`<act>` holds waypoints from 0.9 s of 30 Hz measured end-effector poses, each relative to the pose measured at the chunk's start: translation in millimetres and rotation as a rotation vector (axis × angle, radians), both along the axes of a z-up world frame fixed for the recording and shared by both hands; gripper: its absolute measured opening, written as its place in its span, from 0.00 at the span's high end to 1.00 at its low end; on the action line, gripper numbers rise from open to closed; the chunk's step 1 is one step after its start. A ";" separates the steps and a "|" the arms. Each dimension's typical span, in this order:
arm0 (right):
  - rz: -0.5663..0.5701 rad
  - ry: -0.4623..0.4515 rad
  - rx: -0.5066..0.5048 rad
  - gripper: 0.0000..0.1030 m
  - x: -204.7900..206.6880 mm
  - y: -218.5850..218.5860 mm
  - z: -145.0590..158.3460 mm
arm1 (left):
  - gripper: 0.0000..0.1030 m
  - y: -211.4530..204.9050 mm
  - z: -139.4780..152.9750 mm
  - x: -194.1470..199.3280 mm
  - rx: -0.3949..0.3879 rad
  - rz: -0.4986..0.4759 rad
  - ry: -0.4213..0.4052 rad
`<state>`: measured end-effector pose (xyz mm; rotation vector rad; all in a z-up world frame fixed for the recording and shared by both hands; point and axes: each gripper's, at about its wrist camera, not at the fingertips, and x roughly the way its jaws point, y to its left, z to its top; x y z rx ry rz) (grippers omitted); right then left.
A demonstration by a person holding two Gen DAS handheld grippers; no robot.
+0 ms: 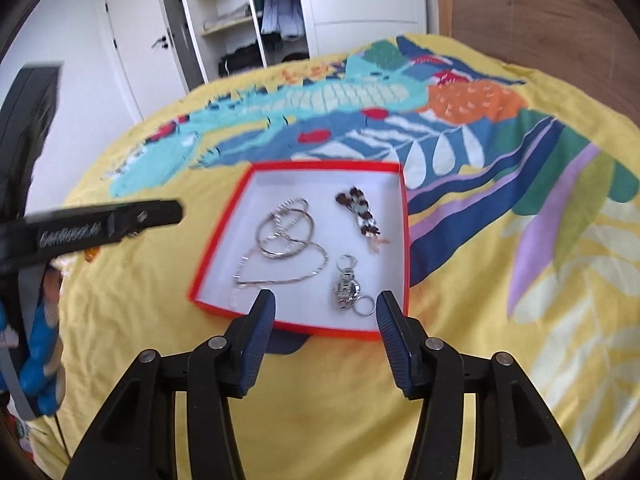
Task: Organize jewelry
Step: 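Withdraw both grippers from the box toward the two bangles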
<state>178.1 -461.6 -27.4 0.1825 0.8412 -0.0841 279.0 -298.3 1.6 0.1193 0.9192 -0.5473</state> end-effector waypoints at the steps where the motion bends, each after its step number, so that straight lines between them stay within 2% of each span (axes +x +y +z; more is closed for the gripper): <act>1: -0.001 -0.009 0.002 0.48 -6.5 5.2 6.6 | 0.79 9.0 6.6 -10.3 0.004 0.007 -0.012; 10: 0.003 -0.115 0.040 0.45 -80.5 56.0 63.2 | 0.79 89.2 56.5 -112.3 0.046 0.093 -0.129; 12: 0.009 -0.134 0.040 0.42 -93.2 67.2 71.4 | 0.78 103.2 64.7 -132.9 0.052 0.116 -0.156; 14: 0.022 -0.152 0.028 0.39 -107.1 81.3 79.1 | 0.70 115.9 71.2 -153.8 0.061 0.138 -0.181; 15: 0.031 -0.157 0.025 0.38 -111.8 86.8 81.8 | 0.65 123.1 74.7 -165.7 0.065 0.154 -0.200; 16: 0.041 -0.161 0.023 0.38 -116.9 92.2 84.2 | 0.64 130.4 78.0 -178.0 0.068 0.168 -0.218; 27: 0.138 -0.202 0.010 0.37 -168.3 151.3 99.4 | 0.64 192.2 101.2 -267.2 0.053 0.255 -0.321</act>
